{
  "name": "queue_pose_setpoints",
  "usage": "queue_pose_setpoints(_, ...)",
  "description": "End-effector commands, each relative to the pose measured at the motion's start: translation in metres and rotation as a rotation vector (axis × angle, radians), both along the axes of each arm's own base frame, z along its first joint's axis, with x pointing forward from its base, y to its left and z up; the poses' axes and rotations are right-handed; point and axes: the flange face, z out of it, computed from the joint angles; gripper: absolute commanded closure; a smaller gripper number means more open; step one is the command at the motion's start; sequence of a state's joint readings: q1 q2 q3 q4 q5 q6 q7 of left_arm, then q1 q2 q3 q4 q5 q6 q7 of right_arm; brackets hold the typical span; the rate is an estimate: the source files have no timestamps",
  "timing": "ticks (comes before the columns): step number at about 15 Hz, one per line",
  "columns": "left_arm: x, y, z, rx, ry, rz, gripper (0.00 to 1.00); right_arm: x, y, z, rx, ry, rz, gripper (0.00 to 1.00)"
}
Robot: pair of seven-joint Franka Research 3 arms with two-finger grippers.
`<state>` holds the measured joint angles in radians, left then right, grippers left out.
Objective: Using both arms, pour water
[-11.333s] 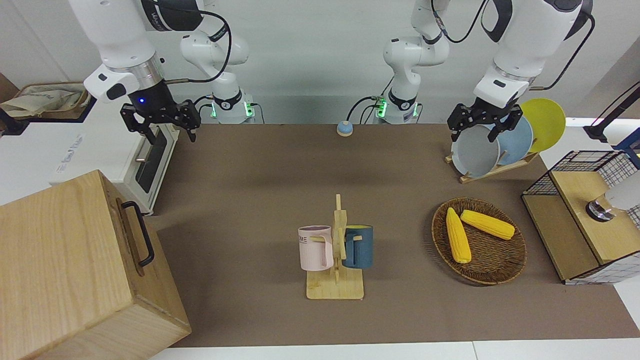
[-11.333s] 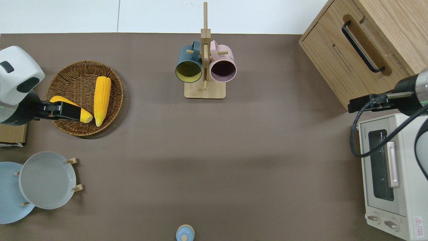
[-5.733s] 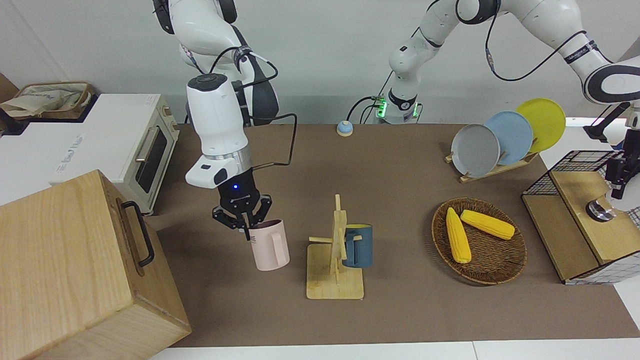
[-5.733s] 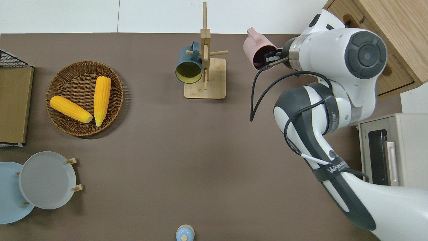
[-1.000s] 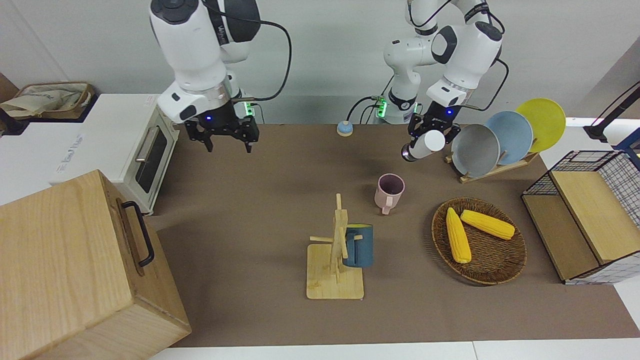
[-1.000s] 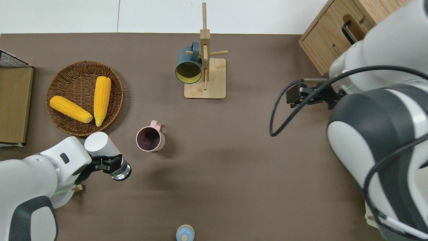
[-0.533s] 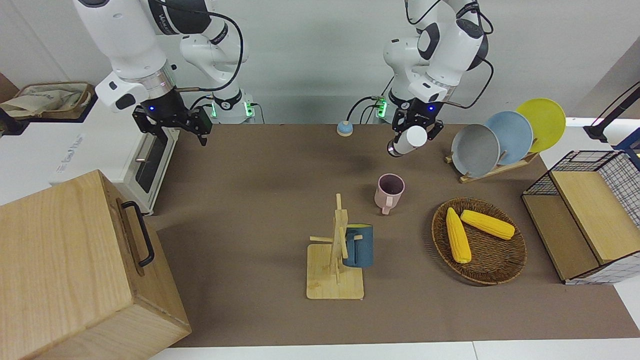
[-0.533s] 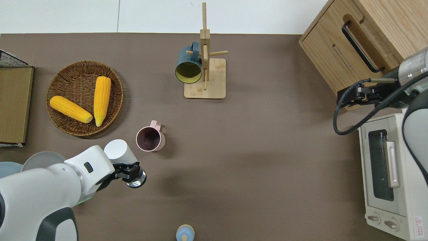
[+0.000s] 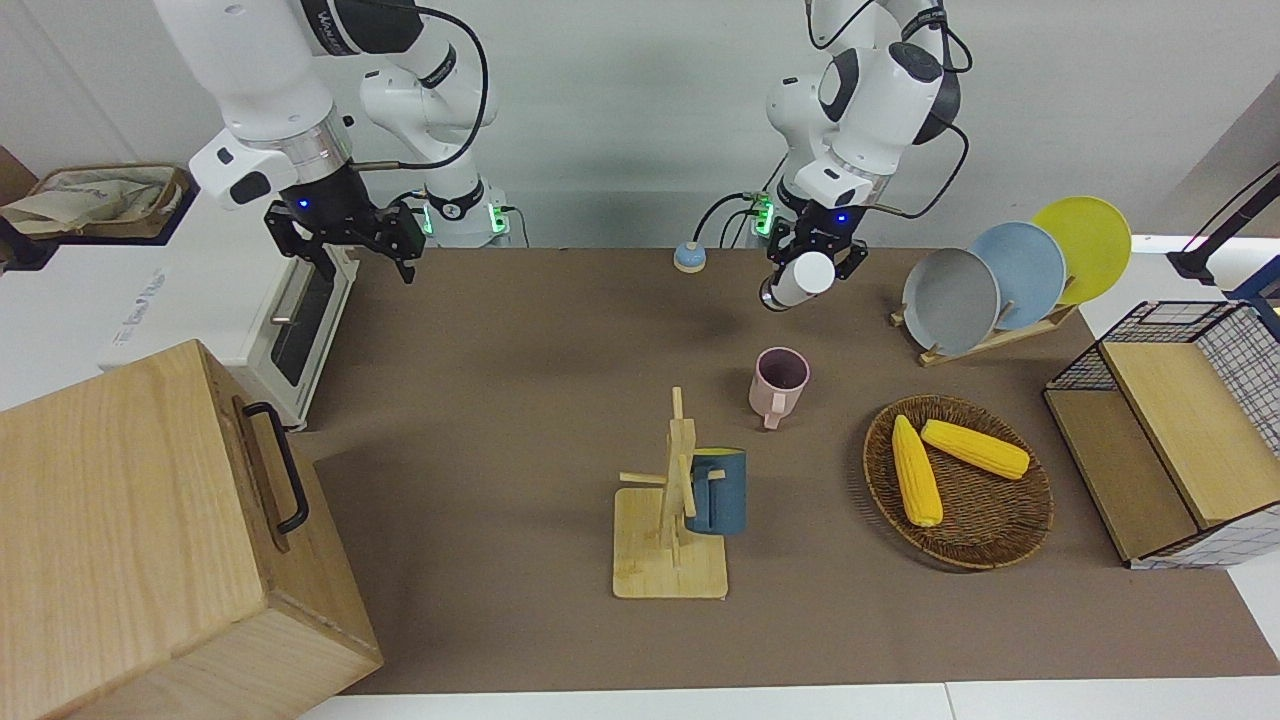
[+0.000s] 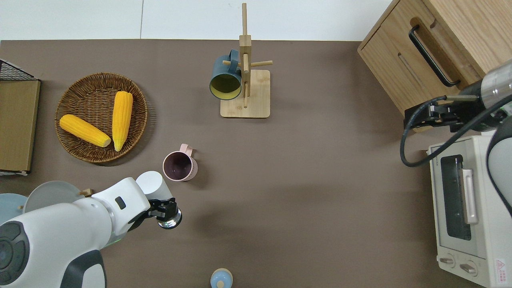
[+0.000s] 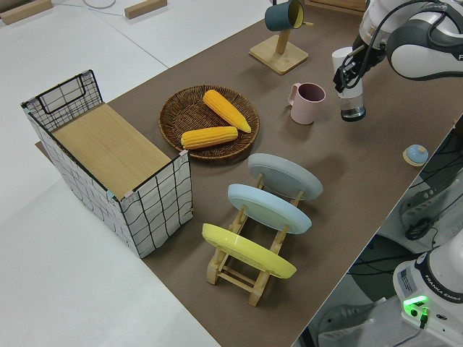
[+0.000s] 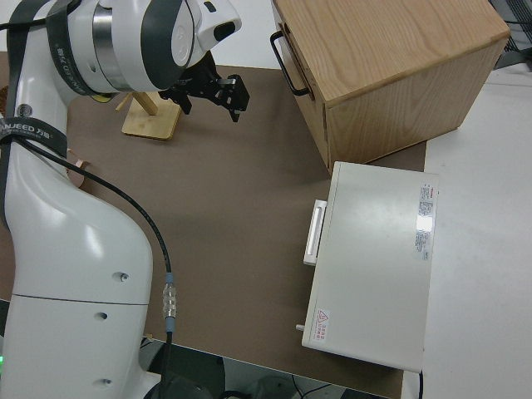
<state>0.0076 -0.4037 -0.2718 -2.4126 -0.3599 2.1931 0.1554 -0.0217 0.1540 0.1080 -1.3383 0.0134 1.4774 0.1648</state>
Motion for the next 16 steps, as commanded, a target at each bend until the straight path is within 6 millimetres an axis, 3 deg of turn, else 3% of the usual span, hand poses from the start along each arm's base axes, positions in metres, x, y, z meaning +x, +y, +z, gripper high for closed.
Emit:
queue_pose_setpoints(1,0.005,0.001,-0.001,-0.011,0.010,0.048,1.00,-0.007,-0.002,0.000,0.016,0.004,0.008,0.007)
queue_pose_setpoints(7,0.021,-0.002,-0.004,0.015,0.050,0.061,1.00,-0.007,-0.002,0.001,0.016,0.003,0.008,0.009)
queue_pose_setpoints(11,0.043,-0.012,-0.003,0.074,0.127,0.053,1.00,-0.007,-0.002,0.001,0.016,0.003,0.008,0.007)
queue_pose_setpoints(16,0.052,-0.016,-0.005,0.105,0.183,0.037,1.00,-0.007,-0.002,0.001,0.016,0.003,0.008,0.007)
